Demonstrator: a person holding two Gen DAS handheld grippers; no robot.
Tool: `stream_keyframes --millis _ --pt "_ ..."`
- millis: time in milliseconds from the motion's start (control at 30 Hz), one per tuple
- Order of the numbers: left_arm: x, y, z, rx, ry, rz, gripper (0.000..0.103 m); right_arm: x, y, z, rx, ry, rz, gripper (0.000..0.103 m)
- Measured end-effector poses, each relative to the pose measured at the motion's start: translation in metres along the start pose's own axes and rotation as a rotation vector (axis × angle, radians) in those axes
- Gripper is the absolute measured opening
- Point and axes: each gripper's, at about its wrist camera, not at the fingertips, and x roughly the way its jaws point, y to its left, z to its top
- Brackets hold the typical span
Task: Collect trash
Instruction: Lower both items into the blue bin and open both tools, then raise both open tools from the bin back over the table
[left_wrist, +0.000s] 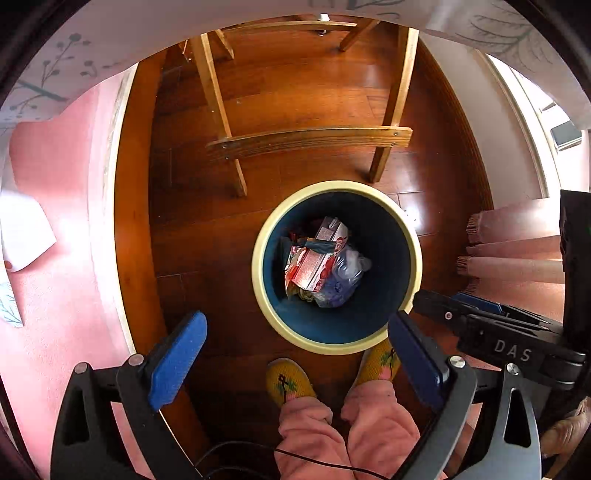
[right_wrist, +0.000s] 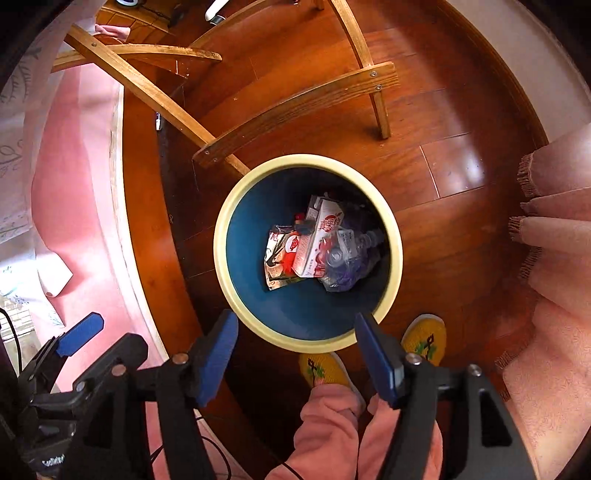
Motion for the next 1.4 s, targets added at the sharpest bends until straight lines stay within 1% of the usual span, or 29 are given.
stream_keyframes --millis 33,167,267,467,600,767,967,1300,1400 --pt "0.000 0.006 0.001 -0.008 -0.001 0.008 0.098 -0.001 -0.001 0.001 0.000 0.000 0.006 0.066" --pt "-0.002 0.011 0.000 -0.033 -0.012 0.029 0.098 -0.008 0.000 -0.002 -0.011 -0.005 0.003 0.066" --pt "-0.007 0.013 0.000 -0.039 -0.025 0.027 0.098 -0.017 0.002 -0.004 -0.009 -0.017 0.011 0.066" --pt "-0.031 0.008 0.000 -0.035 -0.059 0.029 0.098 -0.038 0.009 -0.006 -0.009 -0.058 0.023 0.066" --pt "-0.057 0.007 0.001 -0.034 -0.089 0.023 0.098 -0.059 0.018 -0.010 -0.008 -0.089 0.030 0.066" --pt "-0.099 0.011 -0.002 -0.035 -0.127 0.019 0.098 -0.091 0.036 -0.018 -0.030 -0.124 0.033 0.066" --pt "-0.161 0.017 -0.006 -0.025 -0.177 0.021 0.098 -0.146 0.063 -0.034 -0.048 -0.177 0.051 0.066" --pt "-0.279 0.034 -0.020 0.025 -0.306 -0.005 0.098 -0.240 0.120 -0.068 -0.113 -0.276 0.087 0.066" --pt "-0.308 0.040 -0.025 0.033 -0.348 -0.008 0.098 -0.263 0.138 -0.075 -0.152 -0.308 0.075 0.066"
